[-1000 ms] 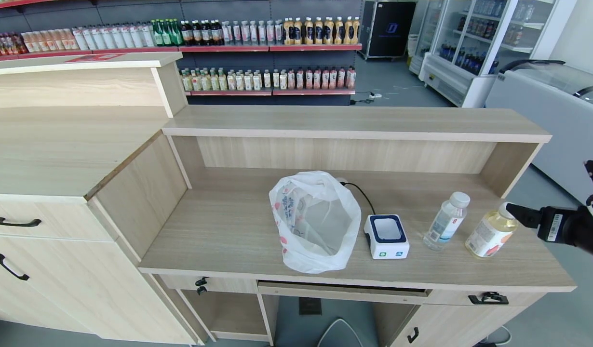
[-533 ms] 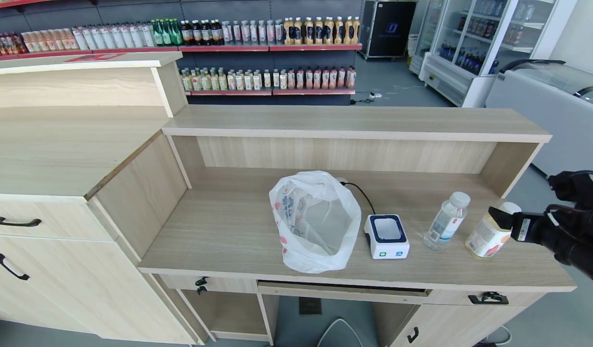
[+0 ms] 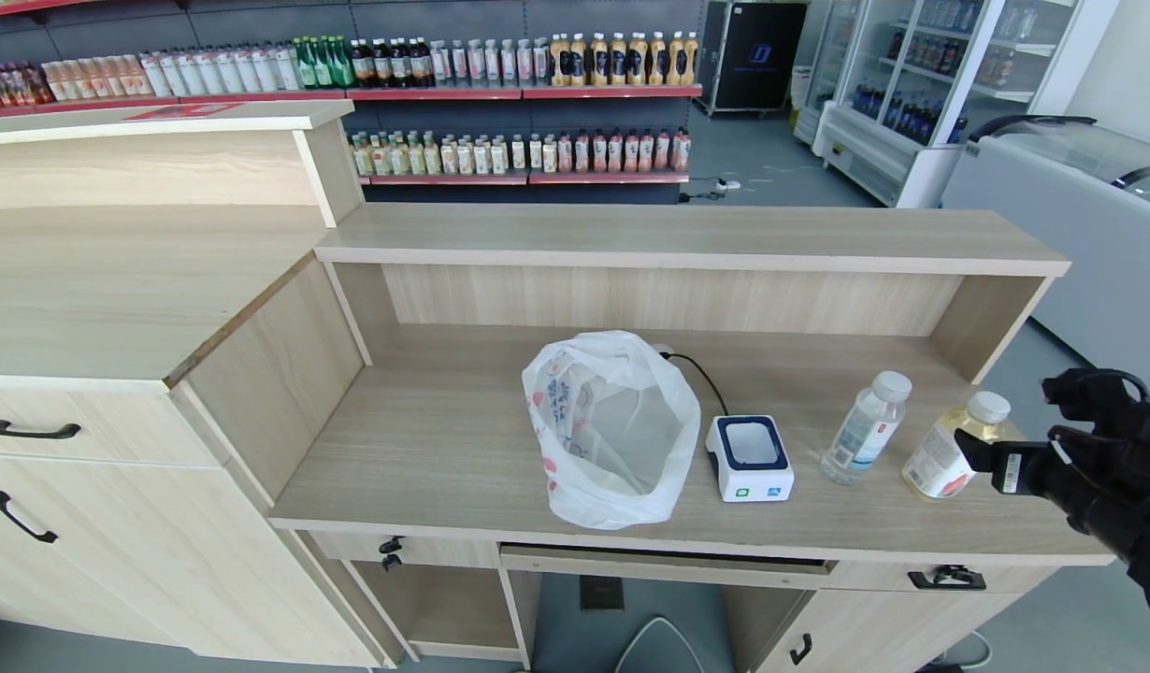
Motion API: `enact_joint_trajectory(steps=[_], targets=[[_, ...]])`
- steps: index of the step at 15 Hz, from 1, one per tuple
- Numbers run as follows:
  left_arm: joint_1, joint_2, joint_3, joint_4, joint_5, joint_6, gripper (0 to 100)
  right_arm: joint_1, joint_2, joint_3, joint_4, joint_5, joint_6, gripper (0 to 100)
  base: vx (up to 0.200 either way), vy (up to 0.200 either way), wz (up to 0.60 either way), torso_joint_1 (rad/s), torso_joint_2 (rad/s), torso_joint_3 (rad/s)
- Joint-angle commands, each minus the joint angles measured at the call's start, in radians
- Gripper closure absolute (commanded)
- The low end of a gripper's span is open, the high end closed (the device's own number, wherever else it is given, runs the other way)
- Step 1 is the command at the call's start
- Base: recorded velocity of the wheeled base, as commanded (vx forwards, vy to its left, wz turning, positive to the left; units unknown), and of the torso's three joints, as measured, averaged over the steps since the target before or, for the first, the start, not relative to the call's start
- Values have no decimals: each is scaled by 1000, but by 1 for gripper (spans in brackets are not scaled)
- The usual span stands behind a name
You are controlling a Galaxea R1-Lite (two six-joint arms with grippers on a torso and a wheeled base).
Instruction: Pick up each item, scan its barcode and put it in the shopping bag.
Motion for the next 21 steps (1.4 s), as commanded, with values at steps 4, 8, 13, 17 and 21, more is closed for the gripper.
enact_joint_trajectory(steps=[4,8,13,17,21], targets=[[0,0,0,0,1,0,0,-20,113,-9,-77,81,-11,0,0,0,0,0,0,0],[0,0,0,0,1,0,0,-13,175,-28,-113,109,-8,0,0,0,0,0,0,0],[0,0,0,0,1,0,0,4,274,-147,-118,122,-11,0,0,0,0,0,0,0],[0,0,0,0,1,0,0,67,324,-207,-118,122,-10,0,0,0,0,0,0,0],[0,0,0,0,1,0,0,125,363,-256,-118,121,-11,0,0,0,0,0,0,0]])
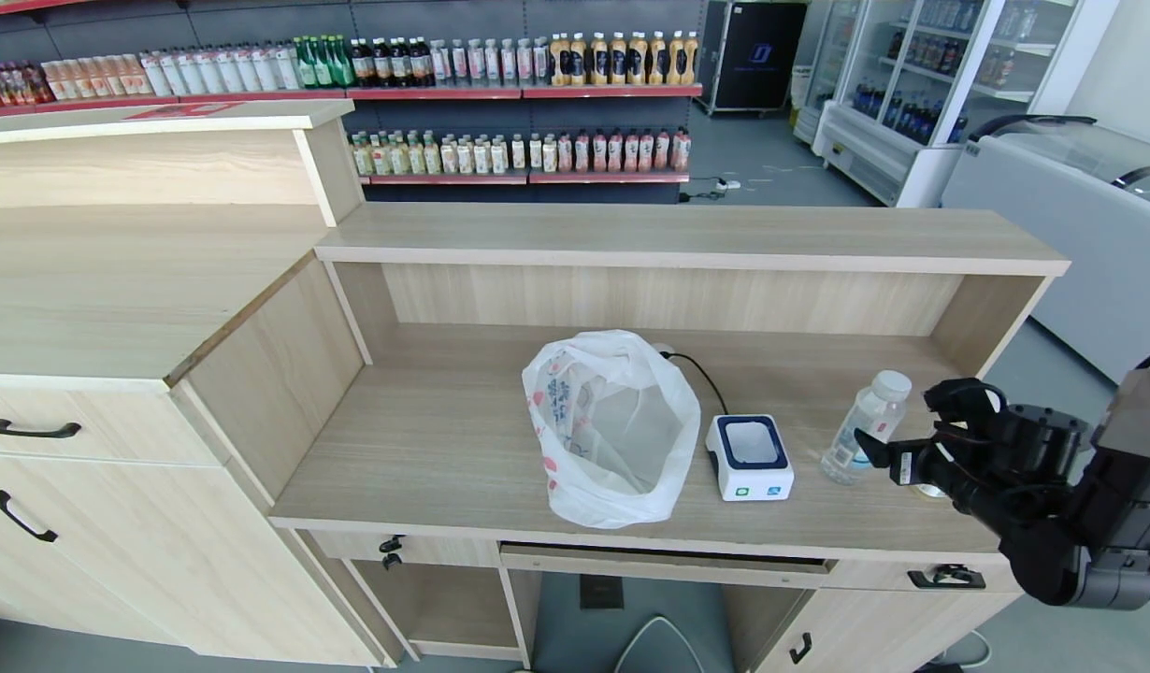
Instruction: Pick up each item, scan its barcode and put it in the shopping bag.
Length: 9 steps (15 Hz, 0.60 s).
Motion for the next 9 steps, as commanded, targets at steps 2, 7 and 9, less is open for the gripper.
enact_joint_trajectory(steps=[2,7,9], targets=[[0,0,0,0,0,0,0,19,47,-40,-2,-3,-2,0,0,0,0,0,0,0],[0,0,0,0,0,0,0,45,122,-110,-3,-11,-2,0,0,0,0,0,0,0],[0,0,0,0,0,0,0,53,148,-142,-2,-11,-2,0,0,0,0,0,0,0]])
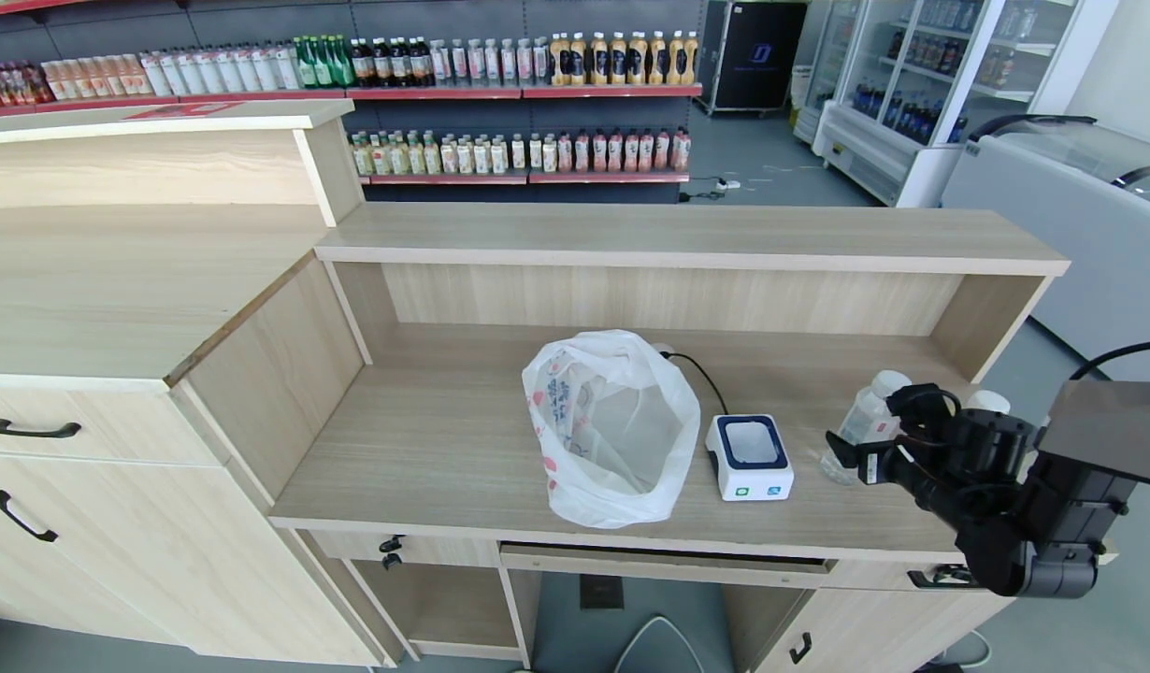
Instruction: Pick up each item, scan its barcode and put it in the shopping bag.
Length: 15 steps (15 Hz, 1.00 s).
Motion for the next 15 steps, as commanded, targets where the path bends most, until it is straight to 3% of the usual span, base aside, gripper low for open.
enact_joint_trajectory(steps=[1,8,15], targets=[[0,0,0,0,0,0,0,12,43,-38,-1,1,0,0,0,0,0,0,0,0],[0,0,0,0,0,0,0,77,91,-118,-1,-1,1,0,0,0,0,0,0,0],[0,0,0,0,0,0,0,54,91,-150,-2,2,12,0,0,0,0,0,0,0]])
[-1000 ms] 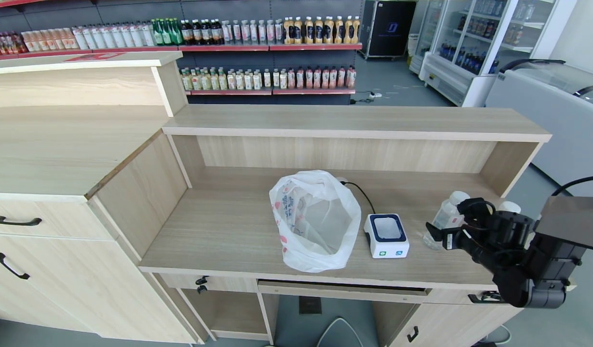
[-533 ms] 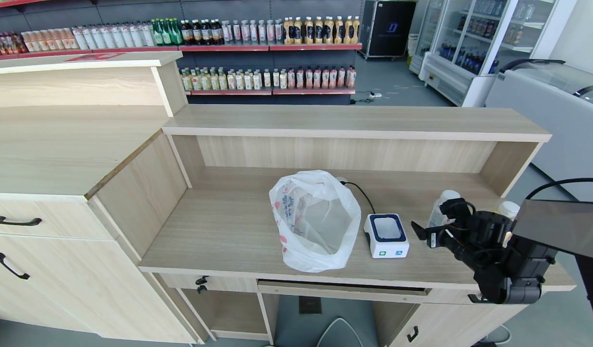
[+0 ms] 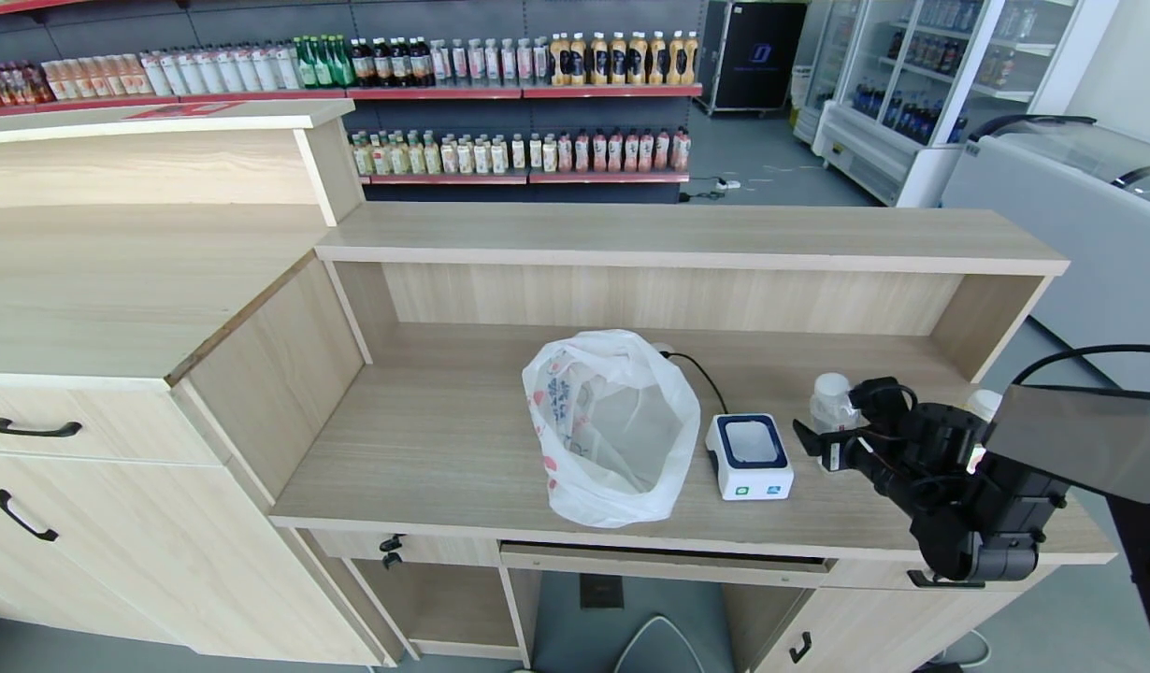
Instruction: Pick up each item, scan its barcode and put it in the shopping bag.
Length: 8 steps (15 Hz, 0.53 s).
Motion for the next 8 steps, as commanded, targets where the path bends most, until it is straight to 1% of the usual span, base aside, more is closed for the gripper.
enact_joint_trajectory(steps=[1,6,8], targets=[[0,0,0,0,0,0,0,-16,-2,1,0,5,4,100,0,0,0,0,0,0],[0,0,0,0,0,0,0,-55,-7,-5,0,11,7,100,0,0,0,0,0,0],[0,0,0,0,0,0,0,-59,-5,-5,-5,47,6,100,0,0,0,0,0,0]])
